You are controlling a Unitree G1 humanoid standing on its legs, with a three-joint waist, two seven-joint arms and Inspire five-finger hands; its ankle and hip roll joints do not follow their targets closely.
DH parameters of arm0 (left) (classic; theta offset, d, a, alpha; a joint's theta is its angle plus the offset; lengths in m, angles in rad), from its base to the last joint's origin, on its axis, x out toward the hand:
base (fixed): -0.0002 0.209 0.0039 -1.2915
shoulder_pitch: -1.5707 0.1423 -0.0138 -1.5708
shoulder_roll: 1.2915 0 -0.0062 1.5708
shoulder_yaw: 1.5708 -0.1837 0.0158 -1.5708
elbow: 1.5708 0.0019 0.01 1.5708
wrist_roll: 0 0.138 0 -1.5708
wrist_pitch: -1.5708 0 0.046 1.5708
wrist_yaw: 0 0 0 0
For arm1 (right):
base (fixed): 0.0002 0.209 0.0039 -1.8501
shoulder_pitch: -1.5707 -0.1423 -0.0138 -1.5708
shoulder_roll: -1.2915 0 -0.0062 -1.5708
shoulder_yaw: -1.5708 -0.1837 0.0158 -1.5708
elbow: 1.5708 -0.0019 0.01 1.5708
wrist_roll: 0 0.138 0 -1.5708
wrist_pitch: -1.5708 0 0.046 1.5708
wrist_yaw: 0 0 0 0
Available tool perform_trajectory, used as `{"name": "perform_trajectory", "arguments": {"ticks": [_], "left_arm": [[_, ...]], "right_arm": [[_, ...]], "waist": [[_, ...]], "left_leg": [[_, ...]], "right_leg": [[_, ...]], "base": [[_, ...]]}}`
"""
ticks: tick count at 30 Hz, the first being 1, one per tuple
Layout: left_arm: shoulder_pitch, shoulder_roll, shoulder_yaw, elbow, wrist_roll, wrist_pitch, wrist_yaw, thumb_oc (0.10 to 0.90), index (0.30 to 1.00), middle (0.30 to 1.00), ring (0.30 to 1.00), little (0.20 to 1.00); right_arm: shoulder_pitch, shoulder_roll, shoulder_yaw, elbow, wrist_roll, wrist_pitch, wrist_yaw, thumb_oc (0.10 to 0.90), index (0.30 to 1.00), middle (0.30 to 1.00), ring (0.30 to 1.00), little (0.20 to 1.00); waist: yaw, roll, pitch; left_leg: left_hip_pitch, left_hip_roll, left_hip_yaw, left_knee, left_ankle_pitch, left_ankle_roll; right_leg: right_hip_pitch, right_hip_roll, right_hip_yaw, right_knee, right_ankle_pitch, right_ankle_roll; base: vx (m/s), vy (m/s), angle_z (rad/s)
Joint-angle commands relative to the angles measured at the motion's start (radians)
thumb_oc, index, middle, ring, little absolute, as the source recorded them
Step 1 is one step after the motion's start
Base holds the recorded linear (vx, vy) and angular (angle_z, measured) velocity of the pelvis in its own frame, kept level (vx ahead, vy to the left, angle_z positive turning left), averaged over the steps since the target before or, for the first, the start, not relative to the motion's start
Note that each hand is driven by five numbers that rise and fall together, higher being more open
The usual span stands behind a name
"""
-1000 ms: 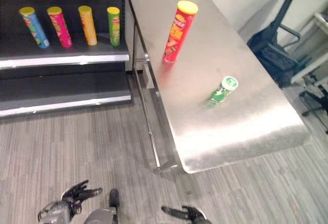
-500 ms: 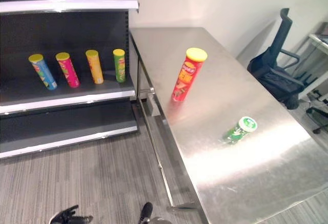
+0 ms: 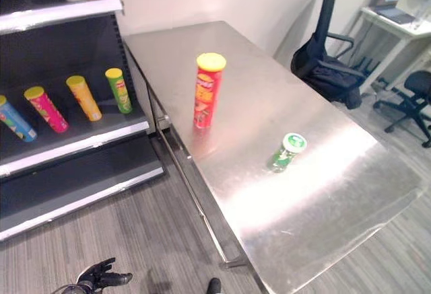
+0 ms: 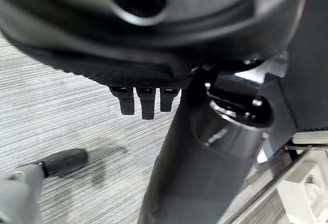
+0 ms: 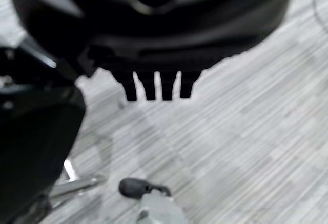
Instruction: Put the goods on the table back onto the shelves and tidy them up.
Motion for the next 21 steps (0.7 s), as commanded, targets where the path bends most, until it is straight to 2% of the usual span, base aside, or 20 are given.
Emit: {"name": "perform_trajectory", "arguments": {"ticks": [1,2,3,6,9,10,15,17,21], "left_arm": [[-0.033,0.027,0.017,-0.012,0.029,-0.031,0.003,0.800,0.900,0.900,0.900,0.900],[-0.033,0.027,0.016,-0.012,0.029,-0.031,0.003,0.800,0.900,0.900,0.900,0.900],[-0.032,0.030,0.026,-0.015,0.040,-0.028,0.000,0.800,0.900,0.900,0.900,0.900],[-0.047,0.018,0.024,0.001,0.061,-0.031,0.007,0.800,0.900,0.900,0.900,0.900],[-0.056,0.003,0.012,0.012,0.094,-0.033,0.015,0.800,0.900,0.900,0.900,0.900],[-0.055,0.001,0.011,0.017,0.105,-0.033,0.014,0.800,0.900,0.900,0.900,0.900],[-0.048,0.007,0.005,0.019,0.145,-0.032,-0.014,0.800,0.900,0.900,0.900,0.900],[-0.038,0.009,0.002,0.012,0.153,-0.030,-0.023,0.800,0.900,0.900,0.900,0.900],[-0.011,0.011,-0.005,-0.001,0.161,-0.033,-0.045,0.800,0.900,0.900,0.900,0.900]], "right_arm": [[-0.007,-0.127,-0.128,0.039,0.101,-0.022,-0.063,0.800,0.900,0.900,0.900,0.900],[-0.007,-0.127,-0.129,0.039,0.101,-0.022,-0.063,0.800,0.900,0.900,0.900,0.900],[0.019,-0.192,-0.245,0.028,0.147,-0.034,-0.101,0.800,0.900,0.900,0.900,0.900],[0.057,-0.335,-0.416,-0.029,0.171,-0.059,-0.169,0.800,0.900,0.900,0.900,0.900],[0.099,-0.446,-0.553,-0.218,0.129,-0.088,-0.249,0.800,0.900,0.900,0.900,0.900],[0.109,-0.493,-0.599,-0.332,0.112,-0.110,-0.265,0.800,0.900,0.900,0.900,0.900],[0.100,-0.632,-0.661,-0.692,0.065,-0.163,-0.217,0.800,0.900,0.900,0.900,0.900],[0.075,-0.636,-0.675,-0.813,0.090,-0.192,-0.207,0.800,0.900,0.900,0.900,0.900],[-0.011,-0.674,-0.611,-0.946,0.117,-0.227,-0.150,0.800,0.900,0.900,0.900,0.900]], "waist": [[-0.014,-0.034,0.015],[-0.013,-0.034,0.012],[-0.027,-0.028,0.006],[-0.046,-0.021,-0.001],[-0.061,-0.017,-0.007],[-0.068,-0.018,-0.007],[-0.073,-0.021,-0.013],[-0.071,-0.020,-0.016],[-0.054,-0.023,-0.027]], "left_leg": [[-0.050,0.004,-0.035,-0.050,0.055,-0.051],[-0.054,0.004,-0.035,-0.050,0.057,-0.051],[-0.049,0.003,-0.033,-0.050,0.051,-0.052],[-0.042,0.001,-0.033,-0.050,0.040,-0.054],[-0.041,0.000,-0.030,-0.050,0.038,-0.053],[-0.038,0.001,-0.028,-0.050,0.032,-0.054],[-0.039,0.004,-0.011,-0.050,0.033,-0.054],[-0.038,0.005,-0.008,-0.050,0.031,-0.054],[-0.039,0.007,-0.005,-0.050,0.030,-0.055]], "right_leg": [[0.045,-0.003,0.008,0.006,-0.069,0.079],[0.040,-0.004,0.008,0.006,-0.067,0.079],[0.044,-0.004,0.006,0.006,-0.071,0.081],[0.052,-0.004,0.009,0.006,-0.078,0.086],[0.047,-0.004,0.013,0.006,-0.075,0.088],[0.048,-0.004,0.017,0.007,-0.078,0.090],[0.038,-0.002,0.032,0.008,-0.073,0.089],[0.037,-0.002,0.032,0.008,-0.072,0.089],[0.035,-0.003,0.033,0.006,-0.071,0.089]], "base": [[0.05,0.009,0.08],[0.08,0.028,0.06],[0.08,0.028,0.03],[0.08,0.030,0.01],[0.03,0.025,-0.05],[0.02,0.015,-0.05],[0.00,0.004,-0.15],[0.01,0.005,-0.08],[0.00,0.000,0.00]]}}
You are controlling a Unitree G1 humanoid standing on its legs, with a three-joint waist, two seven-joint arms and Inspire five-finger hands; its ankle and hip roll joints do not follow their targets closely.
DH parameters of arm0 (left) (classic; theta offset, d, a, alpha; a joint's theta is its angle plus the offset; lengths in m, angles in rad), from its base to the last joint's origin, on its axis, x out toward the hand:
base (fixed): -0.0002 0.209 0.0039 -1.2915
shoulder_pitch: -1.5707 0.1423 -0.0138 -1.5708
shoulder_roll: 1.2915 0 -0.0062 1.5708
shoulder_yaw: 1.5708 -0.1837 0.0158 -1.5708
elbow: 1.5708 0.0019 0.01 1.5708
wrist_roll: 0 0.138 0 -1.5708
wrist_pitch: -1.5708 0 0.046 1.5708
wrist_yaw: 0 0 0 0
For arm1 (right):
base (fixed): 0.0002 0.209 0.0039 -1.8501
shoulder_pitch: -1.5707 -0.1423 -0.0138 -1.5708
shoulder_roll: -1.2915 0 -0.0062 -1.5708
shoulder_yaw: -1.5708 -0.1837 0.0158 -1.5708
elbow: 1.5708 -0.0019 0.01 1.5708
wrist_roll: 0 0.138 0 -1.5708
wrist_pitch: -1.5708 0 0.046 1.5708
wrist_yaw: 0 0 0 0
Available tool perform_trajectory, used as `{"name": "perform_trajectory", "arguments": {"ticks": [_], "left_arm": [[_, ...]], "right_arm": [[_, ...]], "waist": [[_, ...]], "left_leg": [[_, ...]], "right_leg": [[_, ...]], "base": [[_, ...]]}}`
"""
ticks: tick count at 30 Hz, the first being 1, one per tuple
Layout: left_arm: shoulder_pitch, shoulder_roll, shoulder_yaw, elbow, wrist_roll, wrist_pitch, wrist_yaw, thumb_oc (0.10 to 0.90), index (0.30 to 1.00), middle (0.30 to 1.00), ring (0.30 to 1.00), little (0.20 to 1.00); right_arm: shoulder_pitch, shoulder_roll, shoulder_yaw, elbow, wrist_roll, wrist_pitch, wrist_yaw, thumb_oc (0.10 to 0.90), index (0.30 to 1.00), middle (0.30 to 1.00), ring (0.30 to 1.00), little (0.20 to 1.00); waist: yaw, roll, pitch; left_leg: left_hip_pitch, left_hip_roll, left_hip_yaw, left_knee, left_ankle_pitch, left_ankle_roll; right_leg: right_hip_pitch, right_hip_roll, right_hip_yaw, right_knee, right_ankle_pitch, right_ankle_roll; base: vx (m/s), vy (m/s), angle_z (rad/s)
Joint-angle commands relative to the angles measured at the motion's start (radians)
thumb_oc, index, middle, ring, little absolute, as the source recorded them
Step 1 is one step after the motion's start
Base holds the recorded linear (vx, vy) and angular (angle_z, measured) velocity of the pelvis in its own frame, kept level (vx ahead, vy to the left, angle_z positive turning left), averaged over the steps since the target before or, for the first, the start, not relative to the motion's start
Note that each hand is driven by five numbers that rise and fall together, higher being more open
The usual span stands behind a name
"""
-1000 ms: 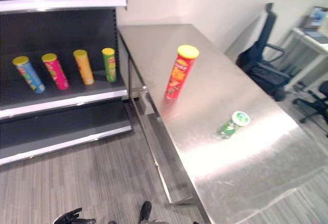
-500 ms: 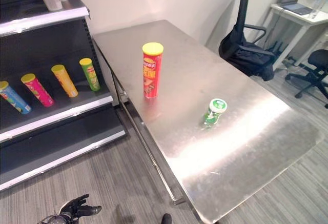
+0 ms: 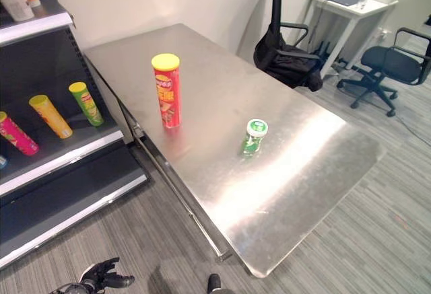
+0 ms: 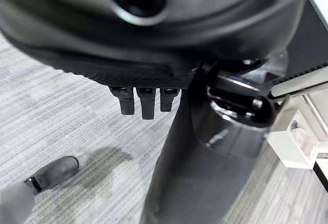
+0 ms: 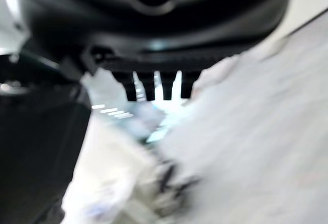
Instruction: Put the goods on the table back onto the shelves and tidy them up.
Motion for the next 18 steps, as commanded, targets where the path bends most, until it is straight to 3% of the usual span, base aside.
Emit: {"name": "perform_trajectory", "arguments": {"ticks": [1,11,18], "left_arm": [[-0.021,0.031,-0.005,0.028,0.030,-0.032,-0.021,0.800,0.900,0.900,0.900,0.900],[0.026,0.021,0.011,0.010,0.045,-0.035,-0.027,0.800,0.900,0.900,0.900,0.900],[0.048,0.024,0.015,-0.038,0.045,-0.045,-0.027,0.800,0.900,0.900,0.900,0.900]], "right_arm": [[-0.102,-0.085,0.040,0.012,0.030,-0.105,0.045,0.800,0.900,0.900,0.900,0.900],[-0.179,0.031,0.269,-0.223,-0.110,-0.083,0.133,0.800,0.900,0.900,0.900,0.900],[-0.169,0.046,0.291,-0.255,-0.189,-0.084,0.128,0.800,0.900,0.900,0.900,0.900]], "waist": [[0.047,-0.049,-0.026],[0.097,-0.050,-0.034],[0.112,-0.047,-0.028]], "left_leg": [[-0.056,0.001,-0.017,0.001,0.013,-0.030],[-0.056,0.000,-0.035,0.001,0.016,-0.026],[-0.064,-0.006,-0.055,0.001,0.019,-0.024]], "right_leg": [[0.047,-0.022,-0.010,0.007,-0.069,0.095],[0.062,-0.026,-0.042,0.007,-0.076,0.087],[0.068,-0.033,-0.062,0.007,-0.079,0.087]], "base": [[0.00,0.000,0.00],[0.01,-0.011,0.11],[0.01,-0.009,0.09]]}}
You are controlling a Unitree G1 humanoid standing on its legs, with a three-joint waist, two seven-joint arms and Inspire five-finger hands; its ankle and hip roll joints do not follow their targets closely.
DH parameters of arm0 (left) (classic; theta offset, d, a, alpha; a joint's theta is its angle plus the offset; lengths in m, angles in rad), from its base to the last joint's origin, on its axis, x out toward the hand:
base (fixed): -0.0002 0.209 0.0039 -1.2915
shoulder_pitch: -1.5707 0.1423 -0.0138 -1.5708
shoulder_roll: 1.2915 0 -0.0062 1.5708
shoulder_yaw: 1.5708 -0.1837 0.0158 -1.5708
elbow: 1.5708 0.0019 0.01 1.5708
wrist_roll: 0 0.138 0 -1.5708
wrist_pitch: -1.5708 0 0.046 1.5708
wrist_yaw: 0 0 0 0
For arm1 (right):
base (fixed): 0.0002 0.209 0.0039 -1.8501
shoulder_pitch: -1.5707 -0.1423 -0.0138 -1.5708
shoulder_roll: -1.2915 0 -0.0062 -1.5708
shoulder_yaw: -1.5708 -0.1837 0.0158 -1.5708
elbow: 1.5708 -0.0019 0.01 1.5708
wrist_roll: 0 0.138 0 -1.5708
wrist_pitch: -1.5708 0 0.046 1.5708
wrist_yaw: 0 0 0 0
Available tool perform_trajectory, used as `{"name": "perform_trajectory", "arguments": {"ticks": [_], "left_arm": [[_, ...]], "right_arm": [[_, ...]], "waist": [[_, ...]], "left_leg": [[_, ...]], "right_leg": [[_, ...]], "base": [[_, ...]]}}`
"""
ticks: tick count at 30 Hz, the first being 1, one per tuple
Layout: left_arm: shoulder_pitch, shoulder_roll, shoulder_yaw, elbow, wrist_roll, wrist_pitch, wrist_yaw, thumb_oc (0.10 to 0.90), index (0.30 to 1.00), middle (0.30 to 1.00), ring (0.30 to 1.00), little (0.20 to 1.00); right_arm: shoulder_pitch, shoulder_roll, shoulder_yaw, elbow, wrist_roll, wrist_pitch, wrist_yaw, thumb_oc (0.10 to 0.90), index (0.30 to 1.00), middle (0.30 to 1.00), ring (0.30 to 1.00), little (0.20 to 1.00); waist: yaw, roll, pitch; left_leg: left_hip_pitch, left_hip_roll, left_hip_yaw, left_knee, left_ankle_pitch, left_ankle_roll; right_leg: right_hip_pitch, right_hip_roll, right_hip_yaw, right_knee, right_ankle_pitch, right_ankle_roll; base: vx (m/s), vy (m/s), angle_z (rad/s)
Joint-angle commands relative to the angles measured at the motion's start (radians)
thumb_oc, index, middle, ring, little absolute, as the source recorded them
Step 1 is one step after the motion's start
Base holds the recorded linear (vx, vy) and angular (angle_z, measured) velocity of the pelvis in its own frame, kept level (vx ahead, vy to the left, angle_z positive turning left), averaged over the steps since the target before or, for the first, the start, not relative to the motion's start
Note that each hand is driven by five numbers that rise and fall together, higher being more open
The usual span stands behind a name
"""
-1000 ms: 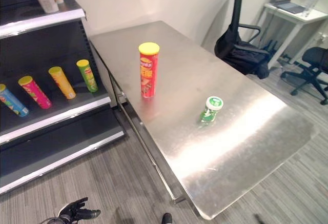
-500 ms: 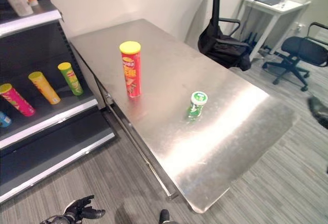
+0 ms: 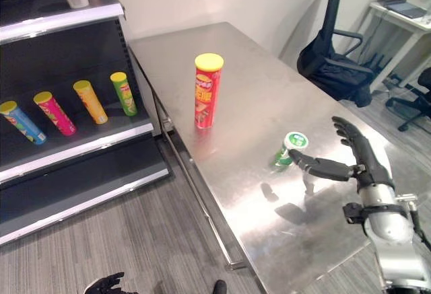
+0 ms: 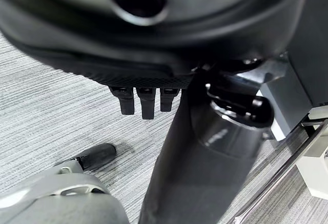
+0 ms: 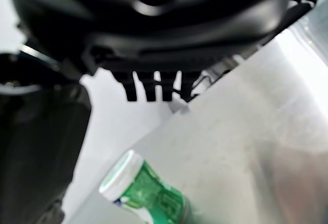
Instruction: Put the goods on the table back onto the shelves and tidy them up.
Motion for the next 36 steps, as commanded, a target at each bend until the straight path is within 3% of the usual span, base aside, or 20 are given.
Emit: {"name": "perform_trajectory", "arguments": {"ticks": [1,21,36], "left_arm": [[-0.043,0.038,0.009,-0.019,0.018,-0.046,-0.005,0.800,0.900,0.900,0.900,0.900],[-0.013,0.050,0.012,-0.024,0.053,-0.042,0.008,0.800,0.900,0.900,0.900,0.900],[-0.001,0.052,0.011,-0.031,0.056,-0.036,0.022,0.800,0.900,0.900,0.900,0.900]], "right_arm": [[-0.076,-0.038,-0.073,-0.080,-0.033,-0.065,-0.043,0.800,0.900,0.900,0.900,0.900],[-0.114,0.001,0.023,-0.023,-0.171,-0.035,-0.094,0.800,0.900,0.900,0.900,0.900],[-0.151,0.047,0.018,0.033,-0.199,-0.021,-0.184,0.800,0.900,0.900,0.900,0.900]], "waist": [[0.010,-0.052,-0.026],[0.034,-0.044,-0.014],[0.046,-0.043,-0.012]], "left_leg": [[-0.058,-0.003,-0.003,-0.004,0.018,-0.023],[-0.062,-0.007,-0.025,-0.004,0.024,-0.022],[-0.058,-0.005,-0.035,-0.004,0.022,-0.022]], "right_leg": [[0.052,-0.023,-0.016,0.007,-0.069,0.076],[0.059,-0.025,-0.039,0.007,-0.073,0.072],[0.063,-0.024,-0.045,0.007,-0.077,0.070]], "base": [[0.01,-0.016,0.05],[0.01,-0.008,0.04],[0.00,-0.003,0.01]]}}
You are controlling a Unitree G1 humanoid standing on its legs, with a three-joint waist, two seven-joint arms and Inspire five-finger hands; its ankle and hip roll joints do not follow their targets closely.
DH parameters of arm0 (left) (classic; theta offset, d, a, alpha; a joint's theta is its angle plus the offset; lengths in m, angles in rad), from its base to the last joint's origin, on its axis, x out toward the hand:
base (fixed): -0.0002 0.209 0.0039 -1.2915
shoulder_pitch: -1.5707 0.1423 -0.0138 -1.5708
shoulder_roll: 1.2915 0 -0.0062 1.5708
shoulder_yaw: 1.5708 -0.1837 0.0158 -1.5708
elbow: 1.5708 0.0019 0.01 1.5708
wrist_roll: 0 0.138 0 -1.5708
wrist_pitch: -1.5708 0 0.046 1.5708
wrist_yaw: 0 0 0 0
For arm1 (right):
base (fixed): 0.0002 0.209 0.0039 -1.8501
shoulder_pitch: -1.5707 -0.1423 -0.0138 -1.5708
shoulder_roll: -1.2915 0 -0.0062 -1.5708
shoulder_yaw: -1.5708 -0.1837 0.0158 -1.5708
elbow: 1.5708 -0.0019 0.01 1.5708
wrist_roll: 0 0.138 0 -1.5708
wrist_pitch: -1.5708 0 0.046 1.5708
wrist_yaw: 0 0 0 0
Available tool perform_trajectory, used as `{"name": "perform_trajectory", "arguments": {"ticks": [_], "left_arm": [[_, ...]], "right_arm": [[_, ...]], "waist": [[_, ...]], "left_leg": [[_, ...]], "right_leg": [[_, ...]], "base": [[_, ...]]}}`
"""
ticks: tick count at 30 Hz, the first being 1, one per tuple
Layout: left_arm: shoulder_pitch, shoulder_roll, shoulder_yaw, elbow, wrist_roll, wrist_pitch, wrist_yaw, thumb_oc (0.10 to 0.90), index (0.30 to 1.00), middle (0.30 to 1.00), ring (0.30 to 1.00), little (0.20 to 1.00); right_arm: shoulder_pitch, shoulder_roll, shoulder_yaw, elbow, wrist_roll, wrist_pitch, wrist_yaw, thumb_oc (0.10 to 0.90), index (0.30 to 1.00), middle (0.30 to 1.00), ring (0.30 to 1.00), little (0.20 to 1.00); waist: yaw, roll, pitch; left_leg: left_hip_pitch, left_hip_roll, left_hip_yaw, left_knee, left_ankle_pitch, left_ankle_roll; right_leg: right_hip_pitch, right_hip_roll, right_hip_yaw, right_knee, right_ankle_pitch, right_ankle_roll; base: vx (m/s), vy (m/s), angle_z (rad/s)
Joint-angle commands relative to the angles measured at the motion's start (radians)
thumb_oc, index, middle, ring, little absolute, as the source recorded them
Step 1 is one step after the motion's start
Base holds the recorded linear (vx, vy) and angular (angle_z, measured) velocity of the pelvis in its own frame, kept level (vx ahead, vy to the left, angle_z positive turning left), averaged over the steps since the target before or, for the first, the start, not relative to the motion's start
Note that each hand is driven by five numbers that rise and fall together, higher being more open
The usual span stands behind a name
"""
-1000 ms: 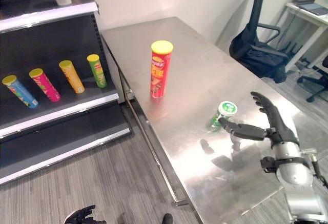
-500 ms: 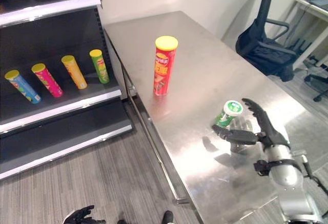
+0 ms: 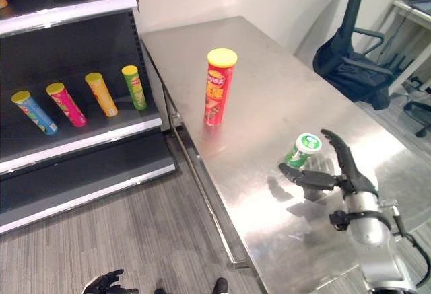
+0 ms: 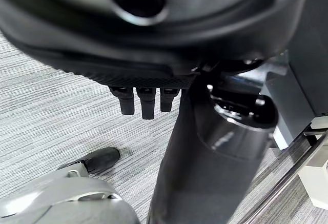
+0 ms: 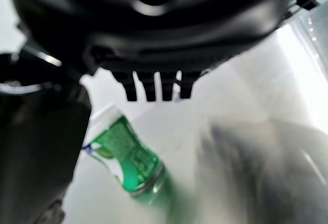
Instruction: Put the goods on the table back onto the shelves and tidy them up.
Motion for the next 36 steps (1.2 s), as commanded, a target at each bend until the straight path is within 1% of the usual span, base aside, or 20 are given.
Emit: {"name": "perform_trajectory", "arguments": {"ticks": [1,3,4,5,11,21,26,30,33,34,35,36], "left_arm": [[-0.017,0.051,-0.008,0.001,0.018,-0.030,0.016,0.800,0.900,0.900,0.900,0.900],[-0.015,0.052,-0.011,-0.002,0.020,-0.028,0.017,0.800,0.900,0.900,0.900,0.900],[-0.015,0.052,-0.011,-0.002,0.019,-0.027,0.017,0.800,0.900,0.900,0.900,0.900],[-0.015,0.052,-0.013,-0.003,0.019,-0.027,0.016,0.800,0.900,0.900,0.900,0.900],[-0.013,0.056,-0.014,-0.008,0.016,-0.024,0.018,0.800,0.900,0.900,0.900,0.900],[-0.008,0.055,-0.006,0.005,0.015,-0.021,0.019,0.800,0.900,0.900,0.900,0.900],[-0.006,0.055,0.003,0.003,0.014,-0.020,0.018,0.800,0.900,0.900,0.900,0.900],[-0.008,0.057,0.007,0.001,0.013,-0.020,0.020,0.800,0.900,0.900,0.900,0.900],[-0.010,0.059,0.011,-0.008,0.007,-0.020,0.019,0.800,0.900,0.900,0.900,0.900],[-0.011,0.059,0.010,-0.008,0.007,-0.020,0.019,0.800,0.900,0.900,0.900,0.900],[-0.011,0.059,0.009,-0.006,0.007,-0.021,0.018,0.800,0.900,0.900,0.900,0.900],[-0.010,0.060,0.009,-0.006,0.007,-0.021,0.019,0.800,0.900,0.900,0.900,0.900]], "right_arm": [[-0.146,-0.007,-0.050,0.008,-0.006,-0.037,-0.096,0.800,0.900,0.900,0.900,0.900],[-0.157,-0.004,-0.043,0.021,-0.001,-0.034,-0.099,0.800,0.900,0.900,0.900,0.900],[-0.161,-0.004,-0.039,0.026,0.003,-0.034,-0.099,0.482,0.422,0.422,0.422,0.422],[-0.164,-0.002,-0.034,0.030,0.008,-0.032,-0.098,0.400,0.300,0.300,0.300,0.300],[-0.191,-0.002,-0.004,0.041,0.029,-0.033,-0.088,0.400,0.300,0.300,0.300,0.300],[-0.197,-0.003,-0.002,0.041,0.025,-0.028,-0.090,0.400,0.300,0.300,0.300,0.300],[-0.192,-0.011,-0.024,0.011,0.021,-0.032,-0.094,0.400,0.300,0.300,0.300,0.300],[-0.191,-0.012,-0.058,-0.058,0.044,-0.045,-0.093,0.400,0.300,0.300,0.300,0.300],[-0.212,-0.010,-0.098,-0.137,0.100,-0.073,-0.096,0.400,0.300,0.300,0.300,0.300],[-0.211,-0.010,-0.100,-0.138,0.100,-0.072,-0.096,0.400,0.300,0.300,0.300,0.300],[-0.252,-0.015,-0.115,-0.204,0.133,-0.096,-0.101,0.400,0.300,0.300,0.300,0.300],[-0.268,-0.016,-0.116,-0.224,0.144,-0.104,-0.103,0.400,0.300,0.300,0.300,0.300]], "waist": [[0.034,-0.046,-0.041],[0.037,-0.046,-0.041],[0.037,-0.046,-0.041],[0.037,-0.046,-0.041],[0.044,-0.050,-0.039],[0.052,-0.057,-0.038],[0.054,-0.058,-0.041],[0.054,-0.059,-0.043],[0.056,-0.057,-0.050],[0.056,-0.058,-0.050],[0.060,-0.056,-0.054],[0.062,-0.056,-0.057]], "left_leg": [[-0.046,-0.005,0.006,-0.012,0.013,-0.022],[-0.045,-0.005,0.004,-0.012,0.013,-0.021],[-0.045,-0.005,0.004,-0.012,0.013,-0.021],[-0.045,-0.005,0.004,-0.012,0.013,-0.021],[-0.045,-0.004,0.002,-0.012,0.015,-0.022],[-0.046,0.000,-0.004,-0.012,0.017,-0.025],[-0.046,0.001,-0.009,-0.012,0.019,-0.026],[-0.043,0.001,-0.011,-0.012,0.019,-0.027],[-0.038,0.005,-0.016,-0.012,0.015,-0.031],[-0.042,0.003,-0.017,-0.012,0.020,-0.030],[-0.040,0.007,-0.019,-0.012,0.021,-0.033],[-0.041,0.008,-0.019,-0.012,0.023,-0.034]], "right_leg": [[0.048,-0.019,-0.003,0.007,-0.072,0.067],[0.049,-0.019,-0.003,0.007,-0.073,0.067],[0.049,-0.018,-0.002,0.007,-0.073,0.066],[0.049,-0.018,-0.002,0.007,-0.073,0.066],[0.049,-0.016,-0.002,0.007,-0.073,0.065],[0.051,-0.014,-0.011,0.007,-0.075,0.062],[0.055,-0.013,-0.014,0.007,-0.077,0.061],[0.060,-0.012,-0.017,0.007,-0.080,0.059],[0.064,-0.008,-0.016,0.007,-0.088,0.058],[0.060,-0.009,-0.017,0.007,-0.084,0.057],[0.064,-0.005,-0.019,0.007,-0.087,0.055],[0.063,-0.005,-0.020,0.007,-0.088,0.054]], "base": [[0.00,0.000,0.00],[0.00,-0.001,0.04],[0.00,0.000,0.00],[0.00,0.000,0.00],[0.00,0.000,0.00],[0.00,0.000,0.00],[-0.01,-0.011,0.04],[0.00,0.000,0.00],[0.00,-0.025,0.01],[0.00,-0.056,0.02],[-0.02,-0.046,0.03],[-0.01,-0.048,0.00]]}}
